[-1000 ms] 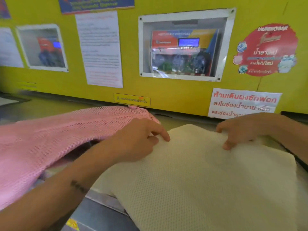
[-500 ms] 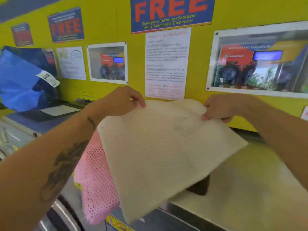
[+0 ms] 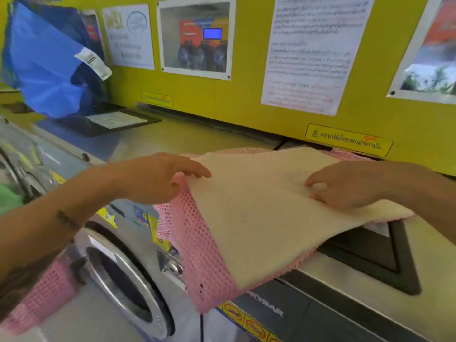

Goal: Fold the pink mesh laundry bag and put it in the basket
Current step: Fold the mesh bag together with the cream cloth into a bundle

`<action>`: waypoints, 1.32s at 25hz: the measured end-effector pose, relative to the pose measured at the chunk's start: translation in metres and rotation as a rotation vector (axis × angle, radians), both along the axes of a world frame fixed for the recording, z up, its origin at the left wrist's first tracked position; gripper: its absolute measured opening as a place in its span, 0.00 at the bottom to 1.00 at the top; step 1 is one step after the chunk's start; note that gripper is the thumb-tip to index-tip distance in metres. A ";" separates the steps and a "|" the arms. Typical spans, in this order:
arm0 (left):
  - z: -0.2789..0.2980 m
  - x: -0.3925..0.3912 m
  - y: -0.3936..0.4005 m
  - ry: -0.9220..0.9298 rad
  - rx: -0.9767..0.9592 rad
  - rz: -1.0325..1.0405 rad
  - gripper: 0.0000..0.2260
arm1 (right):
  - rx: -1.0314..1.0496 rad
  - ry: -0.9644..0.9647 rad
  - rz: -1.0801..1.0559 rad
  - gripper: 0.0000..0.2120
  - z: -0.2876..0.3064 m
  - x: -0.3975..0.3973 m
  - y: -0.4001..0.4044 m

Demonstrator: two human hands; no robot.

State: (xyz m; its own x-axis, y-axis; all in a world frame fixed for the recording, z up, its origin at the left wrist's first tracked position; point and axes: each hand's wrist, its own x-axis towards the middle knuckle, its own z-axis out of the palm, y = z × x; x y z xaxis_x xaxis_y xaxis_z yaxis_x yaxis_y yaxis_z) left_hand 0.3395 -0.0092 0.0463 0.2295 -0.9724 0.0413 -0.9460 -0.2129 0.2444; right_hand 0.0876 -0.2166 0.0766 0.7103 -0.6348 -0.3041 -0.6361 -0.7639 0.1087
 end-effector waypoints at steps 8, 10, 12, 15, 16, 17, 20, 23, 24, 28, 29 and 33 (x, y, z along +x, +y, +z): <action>-0.068 0.000 0.018 -0.317 0.074 -0.011 0.60 | -0.055 -0.053 0.405 0.49 -0.026 0.025 0.140; -0.079 0.000 0.015 -0.382 -0.119 -0.040 0.51 | -0.254 0.026 0.400 0.56 -0.052 0.027 0.151; -0.081 0.003 0.014 -0.397 -0.214 -0.062 0.43 | -0.378 -0.066 0.393 0.50 -0.069 0.030 0.150; -0.070 0.010 0.019 -0.317 -0.306 -0.106 0.33 | -0.466 -0.213 0.471 0.34 -0.064 0.030 0.143; -0.062 0.009 0.021 -0.278 -0.347 -0.124 0.28 | -0.431 -0.232 0.500 0.29 -0.057 0.027 0.138; -0.054 0.006 0.023 -0.259 -0.388 -0.141 0.24 | -0.370 -0.266 0.519 0.23 -0.050 0.022 0.134; -0.028 -0.017 0.022 -0.255 -0.369 -0.198 0.12 | -0.104 -0.401 0.548 0.09 -0.033 -0.007 0.113; 0.000 -0.055 0.020 -0.203 -0.166 -0.266 0.06 | 0.091 -0.554 0.464 0.06 -0.020 -0.046 0.083; 0.010 -0.069 0.020 -0.192 -0.088 -0.294 0.08 | 0.081 -0.592 0.441 0.07 -0.014 -0.061 0.076; 0.046 -0.116 0.012 0.006 0.134 -0.405 0.10 | 0.180 -0.849 0.323 0.19 0.006 -0.112 0.061; 0.055 -0.121 0.008 0.089 0.193 -0.441 0.10 | 0.250 -0.900 0.271 0.21 0.010 -0.121 0.056; 0.104 -0.118 -0.009 0.255 0.257 -0.412 0.13 | 0.347 -1.035 0.251 0.13 0.038 -0.131 0.044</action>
State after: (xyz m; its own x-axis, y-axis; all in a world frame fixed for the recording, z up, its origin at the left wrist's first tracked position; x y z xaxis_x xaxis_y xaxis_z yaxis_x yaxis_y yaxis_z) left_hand 0.2211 -0.0186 0.1501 -0.2012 -0.9554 -0.2164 -0.8811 0.0800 0.4661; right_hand -0.0435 -0.1722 0.1145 0.8194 -0.4337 0.3747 -0.1200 -0.7692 -0.6277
